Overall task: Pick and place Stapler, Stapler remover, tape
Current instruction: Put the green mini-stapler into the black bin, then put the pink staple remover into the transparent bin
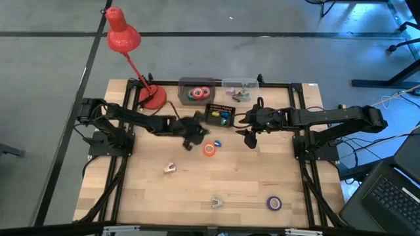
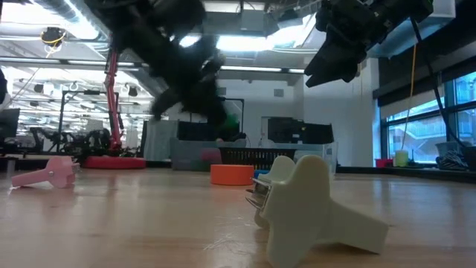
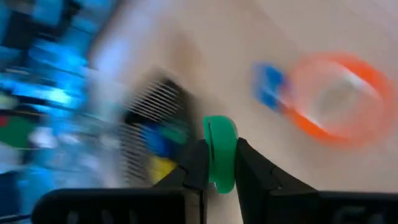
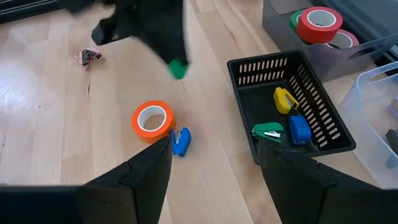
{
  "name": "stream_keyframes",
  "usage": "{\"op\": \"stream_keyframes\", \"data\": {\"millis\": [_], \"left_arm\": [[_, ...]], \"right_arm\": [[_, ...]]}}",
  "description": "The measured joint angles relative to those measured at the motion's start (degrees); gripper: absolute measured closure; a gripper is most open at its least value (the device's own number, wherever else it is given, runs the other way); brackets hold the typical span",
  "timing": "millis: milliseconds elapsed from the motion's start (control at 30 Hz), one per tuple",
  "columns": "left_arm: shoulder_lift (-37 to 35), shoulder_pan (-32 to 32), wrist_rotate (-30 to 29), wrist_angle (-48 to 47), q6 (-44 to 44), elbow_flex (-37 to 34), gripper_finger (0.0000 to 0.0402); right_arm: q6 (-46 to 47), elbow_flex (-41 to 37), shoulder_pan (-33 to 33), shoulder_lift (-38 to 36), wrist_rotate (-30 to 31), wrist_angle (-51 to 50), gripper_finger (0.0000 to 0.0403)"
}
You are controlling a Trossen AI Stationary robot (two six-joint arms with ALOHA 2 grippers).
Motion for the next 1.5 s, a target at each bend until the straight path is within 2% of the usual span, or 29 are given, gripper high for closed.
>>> {"op": "stream_keyframes", "data": {"millis": [100,233,400,567,667,733,900,1067,1200,1333,1500], "left_arm": [[0.1,3.6,2.0,8.4,-0.7,1.6,0.0359],[2.9,9.9,4.8,12.4,-3.7,4.8,0.0359],[10.8,14.8,9.4,8.7,-5.5,10.6,0.0359],[17.5,15.7,8.9,2.8,-4.0,16.0,0.0359],[19.3,15.9,8.8,1.8,-4.0,16.7,0.0359],[19.5,15.7,7.9,1.6,-4.0,16.7,0.0339],[19.5,15.0,2.3,1.9,-4.2,16.7,0.0248],[19.5,14.9,3.4,1.2,-5.7,16.7,0.0186],[18.5,13.8,1.0,-1.1,-7.5,16.7,0.0172],[12.5,12.3,0.1,-8.1,-14.7,16.7,0.0176],[2.0,10.4,6.7,-25.6,-28.2,16.7,0.0182]], "right_arm": [[0.0,0.0,0.0,0.0,0.0,0.0,0.0162],[0.0,0.0,0.0,0.0,0.0,0.0,0.0162],[-0.2,0.0,0.0,0.0,0.0,0.0,0.0162],[-0.2,0.0,0.0,0.0,0.0,-0.8,0.0162],[-0.1,0.0,0.0,0.0,0.0,-1.2,0.0162],[-0.1,0.0,0.0,0.0,0.0,-1.4,0.0162],[0.0,0.0,0.0,0.0,0.0,-1.6,0.0162],[0.0,0.0,0.0,0.0,0.0,-1.6,0.0162],[0.1,0.0,0.0,0.0,0.0,-1.7,0.0162],[0.1,0.0,0.0,0.0,-0.3,-2.1,0.0162],[1.4,0.0,0.0,0.0,-0.4,-4.6,0.0162]]}}
